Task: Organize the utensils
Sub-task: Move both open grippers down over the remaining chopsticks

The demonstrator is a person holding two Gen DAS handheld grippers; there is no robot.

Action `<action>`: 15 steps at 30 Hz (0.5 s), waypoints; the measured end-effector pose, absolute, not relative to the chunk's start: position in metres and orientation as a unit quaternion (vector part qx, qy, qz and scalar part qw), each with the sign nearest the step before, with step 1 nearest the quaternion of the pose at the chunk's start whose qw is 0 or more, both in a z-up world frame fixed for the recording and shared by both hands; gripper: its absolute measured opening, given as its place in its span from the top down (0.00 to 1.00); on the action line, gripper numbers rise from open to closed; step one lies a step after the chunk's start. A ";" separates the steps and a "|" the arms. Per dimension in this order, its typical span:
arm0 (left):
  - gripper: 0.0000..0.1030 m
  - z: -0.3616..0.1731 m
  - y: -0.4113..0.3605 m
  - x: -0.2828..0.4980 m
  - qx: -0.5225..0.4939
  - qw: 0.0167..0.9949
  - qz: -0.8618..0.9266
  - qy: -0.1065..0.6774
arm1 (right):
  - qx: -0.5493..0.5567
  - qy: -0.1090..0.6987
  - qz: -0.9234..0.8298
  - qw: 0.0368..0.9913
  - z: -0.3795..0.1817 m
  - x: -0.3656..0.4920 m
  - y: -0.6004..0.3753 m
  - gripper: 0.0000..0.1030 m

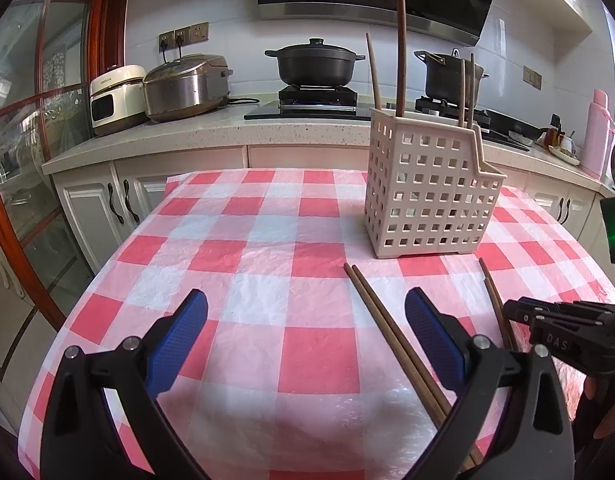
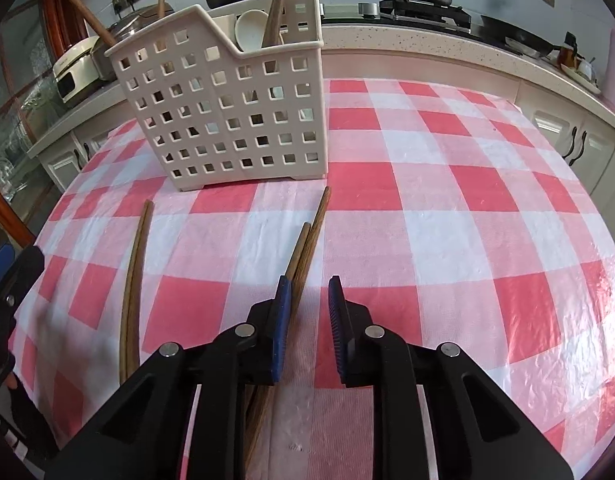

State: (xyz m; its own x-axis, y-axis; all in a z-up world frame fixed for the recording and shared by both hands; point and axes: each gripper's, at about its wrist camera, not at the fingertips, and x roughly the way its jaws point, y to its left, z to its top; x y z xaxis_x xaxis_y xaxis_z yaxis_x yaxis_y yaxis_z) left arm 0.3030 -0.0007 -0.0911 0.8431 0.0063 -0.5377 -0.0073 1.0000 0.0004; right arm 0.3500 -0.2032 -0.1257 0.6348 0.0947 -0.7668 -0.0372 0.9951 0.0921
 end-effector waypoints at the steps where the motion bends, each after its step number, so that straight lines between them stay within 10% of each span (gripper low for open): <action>1: 0.07 -0.091 0.000 0.303 -0.002 0.960 0.003 0.281 | 0.033 0.427 0.036 0.903 -0.126 0.352 -0.203 0.81; 15: 0.07 -0.100 -0.014 0.309 0.007 0.952 -0.009 0.305 | -0.004 0.437 0.014 0.899 -0.130 0.371 -0.203 0.91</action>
State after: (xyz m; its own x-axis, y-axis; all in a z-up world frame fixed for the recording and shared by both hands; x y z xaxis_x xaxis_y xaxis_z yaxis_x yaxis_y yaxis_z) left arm 0.3086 -0.0137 -0.1002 0.8132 -0.0130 -0.5818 0.0218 0.9997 0.0082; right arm 0.3707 -0.2027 -0.1297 0.6172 0.0223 -0.7865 -0.0294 0.9996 0.0053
